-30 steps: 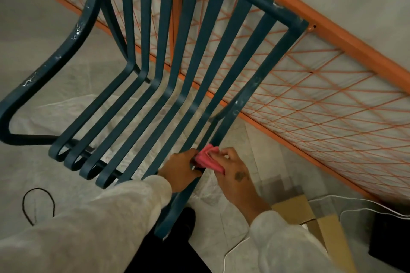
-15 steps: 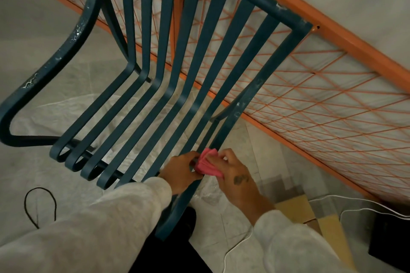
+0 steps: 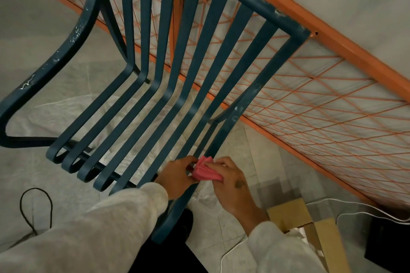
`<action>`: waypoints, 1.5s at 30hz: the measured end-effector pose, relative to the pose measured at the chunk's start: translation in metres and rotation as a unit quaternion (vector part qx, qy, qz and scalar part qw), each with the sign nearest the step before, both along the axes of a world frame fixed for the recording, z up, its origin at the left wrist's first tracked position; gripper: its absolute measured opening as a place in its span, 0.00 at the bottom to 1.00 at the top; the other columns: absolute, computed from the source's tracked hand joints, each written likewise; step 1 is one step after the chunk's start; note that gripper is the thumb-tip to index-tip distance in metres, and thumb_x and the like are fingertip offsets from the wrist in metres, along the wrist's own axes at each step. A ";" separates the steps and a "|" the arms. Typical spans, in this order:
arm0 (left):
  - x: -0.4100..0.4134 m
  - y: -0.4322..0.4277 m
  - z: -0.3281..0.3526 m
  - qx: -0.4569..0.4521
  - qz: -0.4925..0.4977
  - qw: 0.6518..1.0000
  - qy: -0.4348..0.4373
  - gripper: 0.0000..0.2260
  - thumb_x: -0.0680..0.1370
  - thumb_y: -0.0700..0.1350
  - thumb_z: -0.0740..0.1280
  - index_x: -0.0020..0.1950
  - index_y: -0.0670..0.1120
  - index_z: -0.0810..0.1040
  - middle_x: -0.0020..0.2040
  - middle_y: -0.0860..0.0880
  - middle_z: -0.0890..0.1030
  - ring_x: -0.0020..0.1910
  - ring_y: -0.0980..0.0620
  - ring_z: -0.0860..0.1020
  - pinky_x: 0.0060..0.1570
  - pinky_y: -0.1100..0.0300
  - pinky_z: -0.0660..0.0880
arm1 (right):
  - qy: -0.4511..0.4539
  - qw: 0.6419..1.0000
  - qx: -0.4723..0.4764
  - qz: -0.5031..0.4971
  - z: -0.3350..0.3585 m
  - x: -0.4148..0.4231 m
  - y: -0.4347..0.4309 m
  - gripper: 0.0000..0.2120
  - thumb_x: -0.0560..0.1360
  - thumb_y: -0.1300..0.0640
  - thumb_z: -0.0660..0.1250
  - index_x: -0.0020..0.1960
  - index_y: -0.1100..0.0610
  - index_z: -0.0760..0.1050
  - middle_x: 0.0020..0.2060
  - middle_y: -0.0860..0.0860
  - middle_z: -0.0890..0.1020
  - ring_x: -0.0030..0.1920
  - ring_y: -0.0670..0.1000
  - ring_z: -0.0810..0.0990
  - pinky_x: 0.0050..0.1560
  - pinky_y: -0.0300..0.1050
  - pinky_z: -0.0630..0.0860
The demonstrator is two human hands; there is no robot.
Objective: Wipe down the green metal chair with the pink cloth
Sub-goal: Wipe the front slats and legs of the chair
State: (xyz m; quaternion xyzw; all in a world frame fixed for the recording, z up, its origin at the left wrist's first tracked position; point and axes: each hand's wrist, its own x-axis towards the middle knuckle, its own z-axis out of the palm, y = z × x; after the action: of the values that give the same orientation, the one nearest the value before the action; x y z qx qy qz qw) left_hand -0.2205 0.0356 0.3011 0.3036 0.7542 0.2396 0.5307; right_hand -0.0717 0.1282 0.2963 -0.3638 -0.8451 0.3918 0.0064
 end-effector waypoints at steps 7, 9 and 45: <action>-0.001 0.002 -0.001 -0.010 0.004 1.000 0.005 0.23 0.75 0.46 0.70 0.69 0.54 0.69 0.59 0.49 0.79 0.55 0.49 0.78 0.58 0.57 0.74 | 0.066 0.864 -0.242 -0.436 0.012 -0.011 0.031 0.06 0.78 0.52 0.66 0.54 0.43 0.78 0.46 0.50 0.83 0.47 0.50 0.82 0.53 0.47 0.78; -0.001 0.002 -0.001 -0.009 -0.003 1.000 0.011 0.24 0.76 0.46 0.70 0.70 0.56 0.68 0.59 0.49 0.79 0.55 0.49 0.78 0.59 0.56 0.73 | 0.072 0.862 -0.271 -0.423 0.012 -0.022 0.034 0.09 0.78 0.54 0.67 0.55 0.42 0.78 0.49 0.51 0.83 0.50 0.51 0.82 0.56 0.47 0.78; 0.000 -0.032 -0.015 -0.055 0.070 0.992 -0.093 0.13 0.73 0.49 0.71 0.56 0.48 0.79 0.48 0.54 0.80 0.48 0.54 0.79 0.55 0.58 0.77 | -0.200 0.941 0.142 0.234 0.027 -0.068 0.072 0.19 0.75 0.66 0.65 0.63 0.50 0.78 0.60 0.49 0.80 0.59 0.54 0.76 0.64 0.52 0.73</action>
State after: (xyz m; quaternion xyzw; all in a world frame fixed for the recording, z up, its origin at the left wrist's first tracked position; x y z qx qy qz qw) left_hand -0.2200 0.0040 0.2859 0.1966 0.7328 0.2611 0.5968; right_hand -0.1397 0.1999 0.3231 -0.2217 -0.9371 0.1770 -0.2034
